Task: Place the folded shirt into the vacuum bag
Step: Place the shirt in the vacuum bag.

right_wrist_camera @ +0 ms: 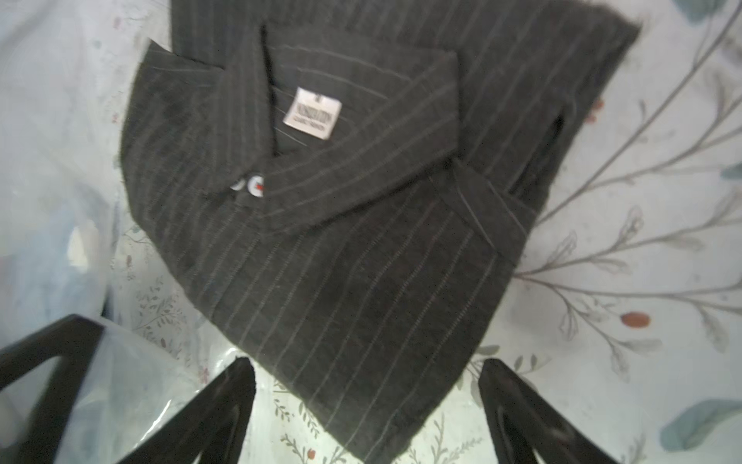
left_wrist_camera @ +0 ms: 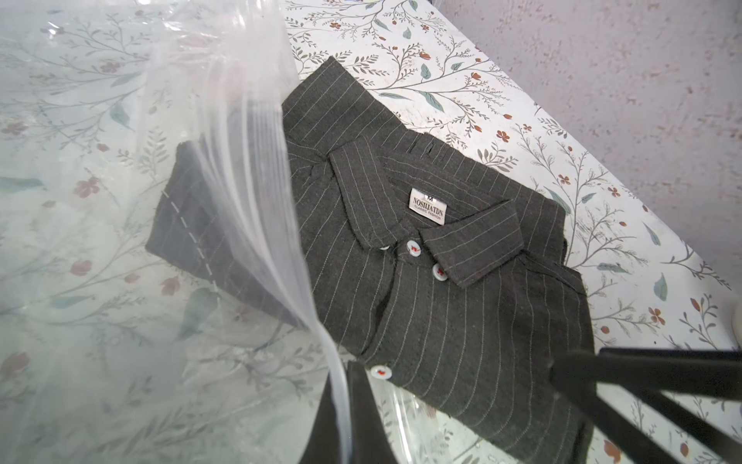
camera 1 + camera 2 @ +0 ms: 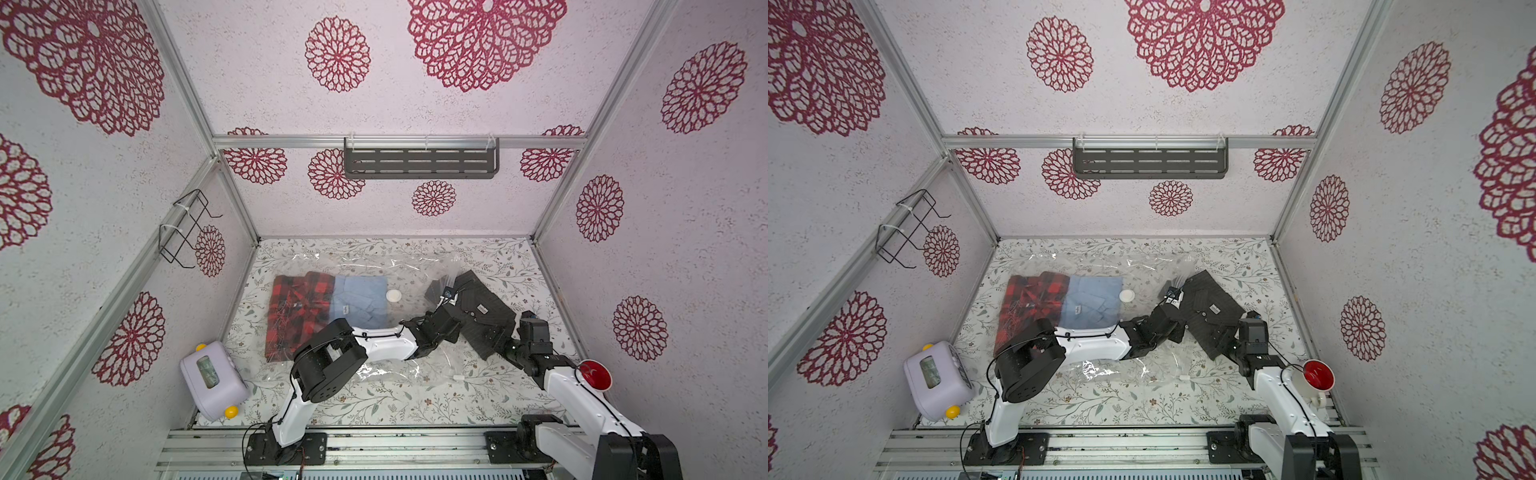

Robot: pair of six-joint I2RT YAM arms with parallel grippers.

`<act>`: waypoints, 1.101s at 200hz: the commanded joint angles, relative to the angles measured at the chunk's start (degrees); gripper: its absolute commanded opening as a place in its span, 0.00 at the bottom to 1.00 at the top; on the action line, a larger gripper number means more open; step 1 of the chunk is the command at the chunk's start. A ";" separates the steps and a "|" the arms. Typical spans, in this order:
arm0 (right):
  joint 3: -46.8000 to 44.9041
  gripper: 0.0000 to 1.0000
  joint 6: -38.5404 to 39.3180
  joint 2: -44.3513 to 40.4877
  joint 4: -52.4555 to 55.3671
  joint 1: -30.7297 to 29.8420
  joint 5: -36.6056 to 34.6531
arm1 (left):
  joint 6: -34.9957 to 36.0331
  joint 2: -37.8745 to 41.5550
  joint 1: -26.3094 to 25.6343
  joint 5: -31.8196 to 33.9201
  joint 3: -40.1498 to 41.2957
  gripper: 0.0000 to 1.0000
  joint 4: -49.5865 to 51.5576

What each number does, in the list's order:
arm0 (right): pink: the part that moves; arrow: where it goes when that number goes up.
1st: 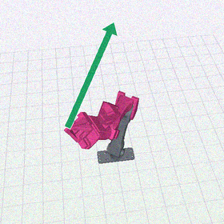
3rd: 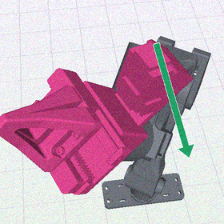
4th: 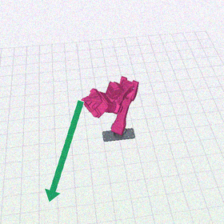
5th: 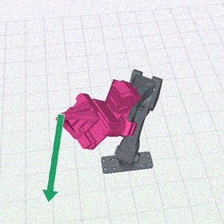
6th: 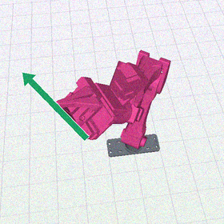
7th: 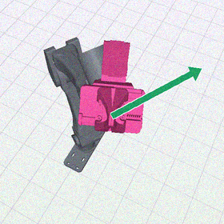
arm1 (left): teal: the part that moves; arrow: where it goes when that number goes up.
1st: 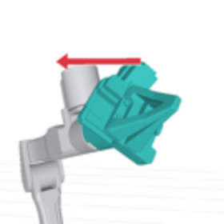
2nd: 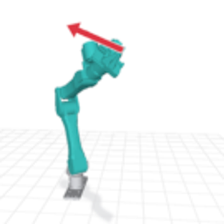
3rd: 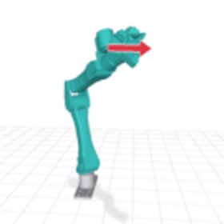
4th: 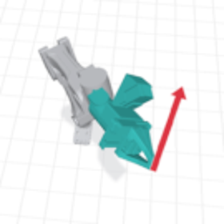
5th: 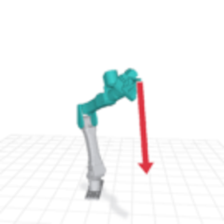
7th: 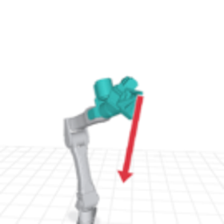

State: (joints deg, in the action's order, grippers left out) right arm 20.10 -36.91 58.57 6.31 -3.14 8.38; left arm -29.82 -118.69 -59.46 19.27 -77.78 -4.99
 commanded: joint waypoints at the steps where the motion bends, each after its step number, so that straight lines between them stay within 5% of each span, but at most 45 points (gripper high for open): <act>1: -1.68 0.89 -4.89 1.29 -4.59 0.24 2.64 | -0.12 3.39 -0.02 -2.29 -1.31 0.00 0.78; 29: -3.18 0.77 -6.41 3.14 -8.88 0.24 5.18 | -1.01 4.00 -0.04 -4.06 -1.45 0.00 1.11; 96: -0.95 0.00 -5.29 2.33 -8.63 -1.93 7.79 | -1.58 2.43 -0.30 -5.22 -2.84 0.00 1.34; 148: 1.48 0.00 -8.27 -2.64 -10.09 -3.96 15.52 | -1.49 2.36 -0.39 -4.96 -2.82 0.00 1.97; 220: 5.27 0.00 -10.52 -2.26 -9.86 -9.33 15.95 | -1.07 3.52 -0.47 -3.99 -2.55 0.00 2.55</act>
State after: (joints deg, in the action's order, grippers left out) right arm 23.09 -46.65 56.64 -2.20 -11.53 22.39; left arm -31.20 -117.23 -59.44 15.59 -79.13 -2.22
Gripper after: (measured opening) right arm 0.053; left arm 0.041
